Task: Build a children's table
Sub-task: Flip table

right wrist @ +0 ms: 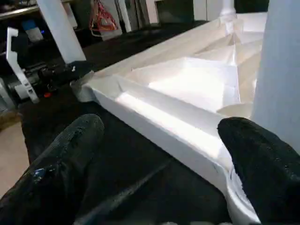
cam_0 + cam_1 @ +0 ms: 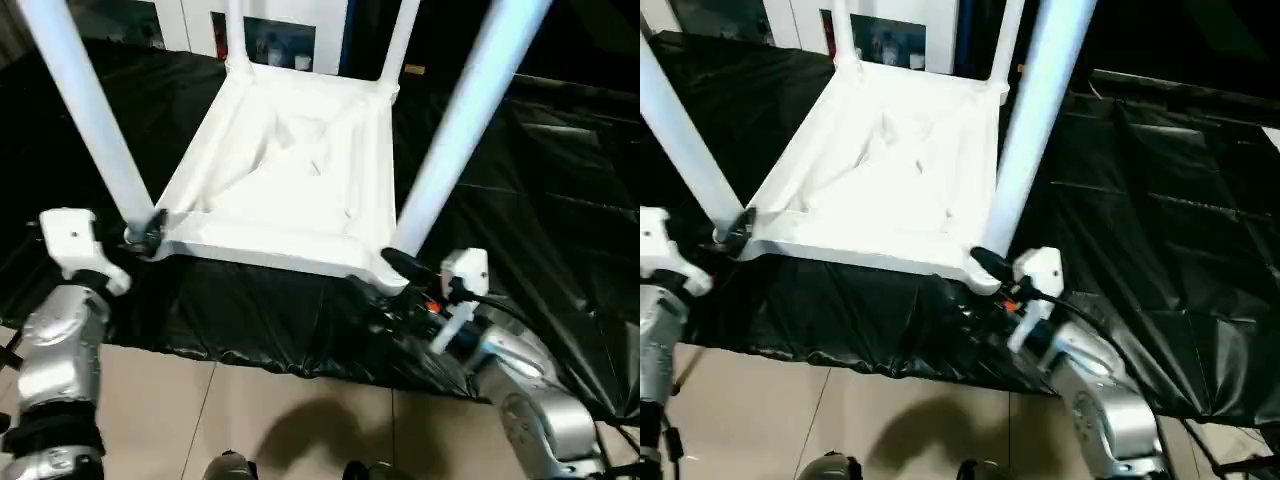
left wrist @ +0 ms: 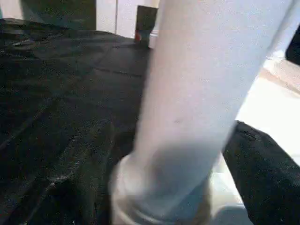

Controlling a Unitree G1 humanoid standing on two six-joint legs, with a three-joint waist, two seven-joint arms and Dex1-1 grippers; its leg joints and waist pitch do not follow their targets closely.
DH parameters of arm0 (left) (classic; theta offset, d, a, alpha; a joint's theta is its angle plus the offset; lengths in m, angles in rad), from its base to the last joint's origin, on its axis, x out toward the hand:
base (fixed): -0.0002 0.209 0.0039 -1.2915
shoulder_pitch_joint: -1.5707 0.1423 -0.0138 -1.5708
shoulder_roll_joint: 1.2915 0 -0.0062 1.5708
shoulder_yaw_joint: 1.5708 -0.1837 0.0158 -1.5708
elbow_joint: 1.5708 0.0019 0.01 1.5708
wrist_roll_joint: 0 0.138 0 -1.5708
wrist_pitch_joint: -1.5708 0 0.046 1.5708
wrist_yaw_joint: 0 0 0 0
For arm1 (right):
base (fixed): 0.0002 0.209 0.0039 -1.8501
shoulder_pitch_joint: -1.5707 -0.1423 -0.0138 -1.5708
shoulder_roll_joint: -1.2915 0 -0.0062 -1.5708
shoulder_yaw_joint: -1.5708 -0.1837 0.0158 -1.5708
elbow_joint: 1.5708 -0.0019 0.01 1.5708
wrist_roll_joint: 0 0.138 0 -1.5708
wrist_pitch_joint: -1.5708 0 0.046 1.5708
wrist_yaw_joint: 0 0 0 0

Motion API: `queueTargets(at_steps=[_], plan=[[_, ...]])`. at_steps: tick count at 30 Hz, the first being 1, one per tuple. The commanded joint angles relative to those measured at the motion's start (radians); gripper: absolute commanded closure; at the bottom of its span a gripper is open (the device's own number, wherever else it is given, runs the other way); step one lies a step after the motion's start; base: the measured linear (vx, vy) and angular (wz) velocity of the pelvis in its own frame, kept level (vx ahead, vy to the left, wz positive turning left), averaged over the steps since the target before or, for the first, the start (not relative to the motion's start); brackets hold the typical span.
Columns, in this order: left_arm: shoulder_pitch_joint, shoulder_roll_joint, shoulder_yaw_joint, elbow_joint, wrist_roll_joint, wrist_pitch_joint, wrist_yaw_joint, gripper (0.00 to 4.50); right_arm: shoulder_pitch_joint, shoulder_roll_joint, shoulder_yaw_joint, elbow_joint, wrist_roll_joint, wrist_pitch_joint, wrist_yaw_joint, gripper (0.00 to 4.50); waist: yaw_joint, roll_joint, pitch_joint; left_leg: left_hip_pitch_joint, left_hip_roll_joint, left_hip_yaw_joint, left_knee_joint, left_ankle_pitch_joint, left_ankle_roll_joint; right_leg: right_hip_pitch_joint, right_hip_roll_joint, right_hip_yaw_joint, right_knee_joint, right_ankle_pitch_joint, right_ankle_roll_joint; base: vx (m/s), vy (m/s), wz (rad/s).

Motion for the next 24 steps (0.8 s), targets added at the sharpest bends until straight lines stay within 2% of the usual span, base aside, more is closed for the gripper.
queueTargets(at_steps=[1,2,4,5,7,8,10,11,12,15,17,20,21,24], plan=[[-0.015,-0.008,-0.022,0.003,-0.002,-0.016,-0.005,0.61,0.005,-0.022,0.015,-0.025,-0.018,0.025,0.014,0.0,-0.003,0.011,-0.055,0.01,0.04,-0.003,-0.082,-0.09,0.06,0.047,-0.069,0.053,-0.049,-0.066,-0.206,0.0,0.0,0.0],[-0.015,-0.009,-0.022,0.003,0.0,-0.017,0.0,0.69,0.0,-0.025,0.03,-0.023,-0.033,0.025,0.013,0.0,-0.004,0.008,-0.055,0.009,0.04,-0.003,-0.081,-0.088,0.061,0.048,-0.069,0.052,-0.049,-0.065,-0.204,0.0,0.0,0.0],[-0.015,-0.01,-0.021,0.004,0.001,-0.019,0.003,0.82,-0.003,-0.027,0.042,-0.022,-0.043,0.025,0.011,0.0,-0.004,0.009,-0.054,0.009,0.039,-0.003,-0.081,-0.088,0.059,0.047,-0.069,0.052,-0.05,-0.072,-0.202,0.0,0.0,0.0],[-0.012,-0.015,-0.015,-0.001,0.0,-0.016,0.018,0.93,-0.013,-0.028,0.068,-0.021,-0.049,0.036,0.019,0.0,-0.005,0.006,-0.055,0.009,0.04,-0.004,-0.081,-0.085,0.061,0.047,-0.069,0.052,-0.049,-0.074,-0.201,0.0,0.0,0.0],[-0.011,-0.019,-0.012,-0.004,-0.003,-0.012,0.026,1.11,-0.019,-0.028,0.086,-0.021,-0.053,0.038,0.027,0.0,-0.006,0.008,-0.055,0.01,0.041,-0.004,-0.081,-0.084,0.062,0.046,-0.068,0.051,-0.048,-0.07,-0.203,0.0,0.0,0.0],[-0.01,-0.021,-0.01,-0.007,-0.002,-0.012,0.032,1.18,-0.024,-0.027,0.101,-0.019,-0.06,0.039,0.031,0.0,-0.007,0.003,-0.054,0.009,0.041,-0.004,-0.081,-0.083,0.064,0.046,-0.068,0.051,-0.048,-0.069,-0.202,0.0,0.0,0.0],[-0.01,-0.022,-0.01,-0.007,-0.001,-0.01,0.036,1.44,-0.029,-0.025,0.119,-0.017,-0.068,0.037,0.039,0.0,-0.005,0.007,-0.054,0.011,0.041,-0.003,-0.081,-0.088,0.062,0.044,-0.069,0.052,-0.049,-0.079,-0.202,0.0,0.0,0.0],[-0.009,-0.021,-0.011,-0.008,-0.004,-0.009,0.039,1.44,-0.034,-0.028,0.142,-0.017,-0.078,0.033,0.05,0.0,-0.005,-0.002,-0.053,0.012,0.042,-0.002,-0.081,-0.088,0.061,0.043,-0.068,0.052,-0.05,-0.08,-0.201,0.0,0.0,0.0],[-0.008,-0.021,-0.012,-0.008,-0.006,-0.008,0.039,1.55,-0.036,-0.029,0.154,-0.017,-0.085,0.031,0.055,0.0,-0.004,0.001,-0.053,0.011,0.042,-0.003,-0.082,-0.086,0.058,0.044,-0.069,0.052,-0.048,-0.08,-0.2,0.0,0.0,0.0],[-0.009,-0.021,-0.016,-0.01,-0.009,-0.002,0.036,1.8,-0.044,-0.026,0.17,-0.014,-0.09,0.032,0.061,0.0,-0.004,0.003,-0.052,0.013,0.044,-0.004,-0.083,-0.089,0.05,0.042,-0.069,0.052,-0.047,-0.069,-0.202,0.0,0.0,0.0],[-0.009,-0.025,-0.02,-0.016,-0.012,0.012,0.041,2.03,-0.057,-0.031,0.189,-0.01,-0.094,0.028,0.08,0.0,-0.004,-0.003,-0.047,0.012,0.043,-0.001,-0.085,-0.104,0.047,0.043,-0.07,0.053,-0.048,-0.078,-0.198,0.0,0.0,0.0],[-0.009,-0.028,-0.026,-0.022,-0.015,0.026,0.041,2.09,-0.073,-0.031,0.205,0.003,-0.107,0.019,0.089,0.0,-0.004,-0.003,-0.046,0.013,0.043,-0.001,-0.085,-0.111,0.043,0.041,-0.07,0.054,-0.049,-0.095,-0.191,0.0,0.0,0.0],[-0.009,-0.031,-0.029,-0.027,-0.019,0.034,0.035,2.13,-0.08,-0.03,0.211,0.011,-0.114,0.014,0.092,0.0,-0.004,-0.006,-0.045,0.012,0.043,-0.001,-0.085,-0.108,0.041,0.041,-0.071,0.054,-0.049,-0.099,-0.188,0.0,0.0,0.0],[-0.007,-0.035,-0.041,-0.04,-0.022,0.053,0.029,2.2,-0.091,-0.026,0.217,0.023,-0.121,0.01,0.094,0.0,-0.003,-0.006,-0.046,0.012,0.043,0.0,-0.083,-0.086,0.043,0.041,-0.07,0.054,-0.045,-0.077,-0.193,0.0,0.0,0.0]])
